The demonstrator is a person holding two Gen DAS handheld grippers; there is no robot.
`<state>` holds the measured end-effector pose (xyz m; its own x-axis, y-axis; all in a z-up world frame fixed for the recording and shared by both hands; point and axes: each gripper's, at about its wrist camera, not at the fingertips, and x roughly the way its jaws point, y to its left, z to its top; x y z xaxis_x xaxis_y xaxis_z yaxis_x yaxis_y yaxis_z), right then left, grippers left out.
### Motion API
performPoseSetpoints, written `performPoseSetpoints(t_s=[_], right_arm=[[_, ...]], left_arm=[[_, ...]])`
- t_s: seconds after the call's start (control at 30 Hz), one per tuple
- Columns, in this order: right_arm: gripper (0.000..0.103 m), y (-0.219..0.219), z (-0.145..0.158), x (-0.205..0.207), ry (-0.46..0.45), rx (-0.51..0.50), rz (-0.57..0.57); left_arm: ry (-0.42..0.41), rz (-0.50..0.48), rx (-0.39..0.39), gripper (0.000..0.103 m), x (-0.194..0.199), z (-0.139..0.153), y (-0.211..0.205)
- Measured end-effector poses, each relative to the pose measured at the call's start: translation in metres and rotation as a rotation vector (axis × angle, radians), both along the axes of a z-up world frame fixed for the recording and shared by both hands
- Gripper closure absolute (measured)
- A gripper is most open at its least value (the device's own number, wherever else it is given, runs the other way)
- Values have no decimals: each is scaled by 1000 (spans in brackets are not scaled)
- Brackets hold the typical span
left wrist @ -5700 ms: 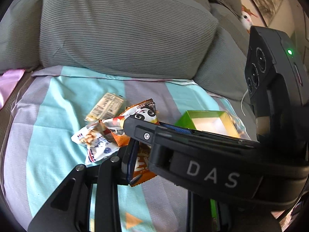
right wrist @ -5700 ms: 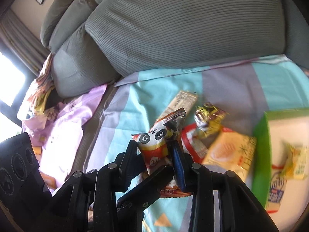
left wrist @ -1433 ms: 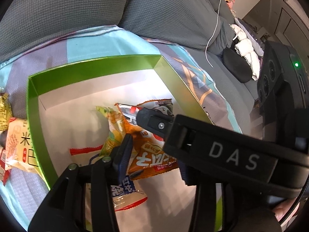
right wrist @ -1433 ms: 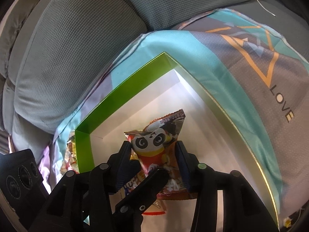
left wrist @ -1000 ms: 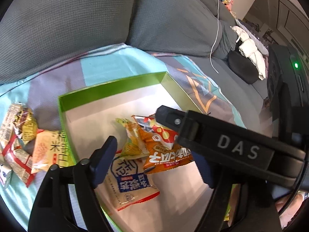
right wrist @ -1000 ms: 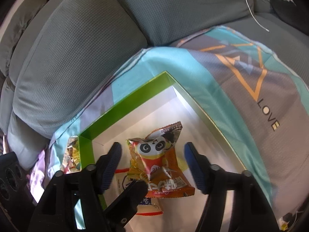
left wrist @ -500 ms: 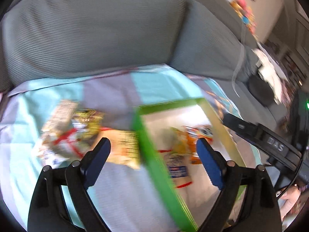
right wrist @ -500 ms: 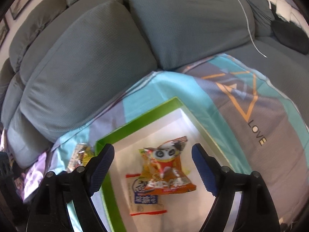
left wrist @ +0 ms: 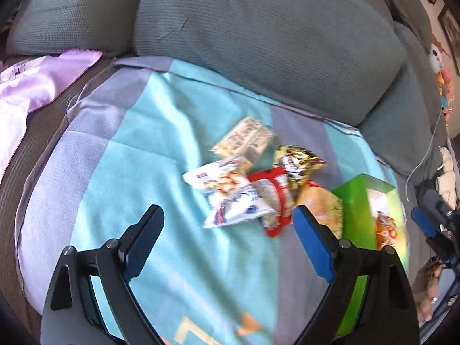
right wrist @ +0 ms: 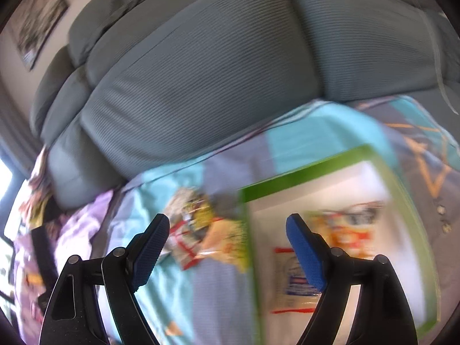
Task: Organize snacks
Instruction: 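Move the right tool back to the snack pile toward the white peanut packet, then close the right gripper on the white peanut packet and lift it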
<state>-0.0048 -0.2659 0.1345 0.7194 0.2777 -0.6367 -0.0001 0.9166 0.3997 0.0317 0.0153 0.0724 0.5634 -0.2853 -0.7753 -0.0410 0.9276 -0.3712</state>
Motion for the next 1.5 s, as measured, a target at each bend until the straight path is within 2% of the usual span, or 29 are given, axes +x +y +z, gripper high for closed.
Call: performPoseSetpoints(t_s=[0.17,0.3,0.37,0.4,0.47,0.53,0.63,0.73,0.83,0.93,1.0,1.1,1.3,1.5], right_arm=[[20,66,-10,32,55,-13,177],[20,118,-25,64,113,-60,328],[27,136,-35,80,155,-69,372],[35,144,-42,89,182,-74,390],[42,159,-55,102,229,-76,418],[53,172,-67,110,263,-80,453],[61,179,-84,115,311,-83,483],[62,181,-94,117,338,-80,493],[62,181,-98,117,339,-73,499],[62,182,-102,118,336,-62,506],[62,184,-104,118,329,-64,512],[62,183,-107,115,327,-44,516],[62,185,-101,104,283,-33,512],[62,184,-87,92,203,-27,500]], left_arm=[[69,10,-36,12,20,-32,11],[74,-9,-55,13,33,-42,12],[75,-25,-75,14,36,-46,11],[75,-22,-89,15,37,-47,12],[82,-29,-135,17,40,-51,10],[86,-47,-151,20,43,-54,5],[99,-53,-134,30,48,-57,-2],[119,-59,-155,38,51,-62,-3],[134,-68,-185,46,51,-65,-2],[133,-71,-172,49,51,-65,-4],[131,-87,-166,59,49,-64,-5],[110,-100,-136,64,43,-57,-9],[77,-110,-117,67,31,-46,-7],[7,-124,-72,67,20,-29,-9]])
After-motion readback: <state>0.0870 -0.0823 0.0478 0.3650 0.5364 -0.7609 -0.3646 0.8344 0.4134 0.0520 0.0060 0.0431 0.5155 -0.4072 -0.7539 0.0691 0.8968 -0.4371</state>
